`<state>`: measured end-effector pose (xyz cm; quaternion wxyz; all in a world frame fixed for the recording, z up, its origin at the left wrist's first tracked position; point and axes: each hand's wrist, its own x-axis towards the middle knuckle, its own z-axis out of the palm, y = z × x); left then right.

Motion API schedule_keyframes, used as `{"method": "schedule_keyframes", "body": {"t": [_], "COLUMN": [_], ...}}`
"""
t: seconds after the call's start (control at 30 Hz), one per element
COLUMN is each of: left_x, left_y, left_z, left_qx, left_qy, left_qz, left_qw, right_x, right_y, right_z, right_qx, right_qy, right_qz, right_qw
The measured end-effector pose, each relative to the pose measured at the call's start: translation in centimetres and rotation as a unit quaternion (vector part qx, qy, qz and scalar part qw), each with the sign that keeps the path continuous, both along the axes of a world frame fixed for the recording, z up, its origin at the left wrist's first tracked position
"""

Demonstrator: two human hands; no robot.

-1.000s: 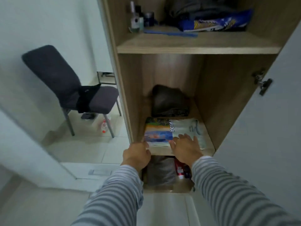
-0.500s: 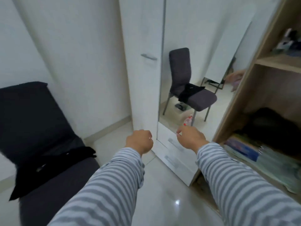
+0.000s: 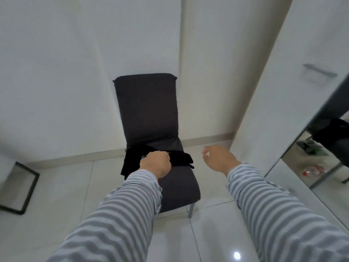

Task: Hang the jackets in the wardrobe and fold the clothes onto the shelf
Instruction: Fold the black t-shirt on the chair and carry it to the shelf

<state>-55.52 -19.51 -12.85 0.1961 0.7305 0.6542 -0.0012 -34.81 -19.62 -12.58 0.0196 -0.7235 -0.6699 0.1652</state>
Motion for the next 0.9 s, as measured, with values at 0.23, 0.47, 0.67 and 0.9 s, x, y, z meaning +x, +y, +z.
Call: {"method": "schedule_keyframes", "body": {"t": [0.23, 0.47, 0.67, 0.9], "left_x": [-11.0, -16.3, -19.2, -20.9], "left_y": [4.9, 10.5, 16.0, 21.7], "left_z": [-4.7, -10.1, -15.8, -25.9], "left_qx": [-0.061, -0.114, -0.135, -0.156], "left_qy": [-0.012, -0.065, -0.07, -0.069], "left_qz": [0.069, 0.129, 0.173, 0.167], "left_qw": [0.996, 0.983, 0.973, 0.971], "right_x": [-10.5, -15.9, -20.5, -24.8], "right_y": [6.2, 13.5, 20.6, 25.5], "right_z": [-4.9, -10.3, -16.0, -25.9], "right_qx": [-0.047, -0.132, -0.174, -0.186], "right_qy": [0.029, 0.019, 0.023, 0.004], "right_qz": [0.071, 0.128, 0.179, 0.216], "right_qw": [0.996, 0.983, 0.968, 0.958]}}
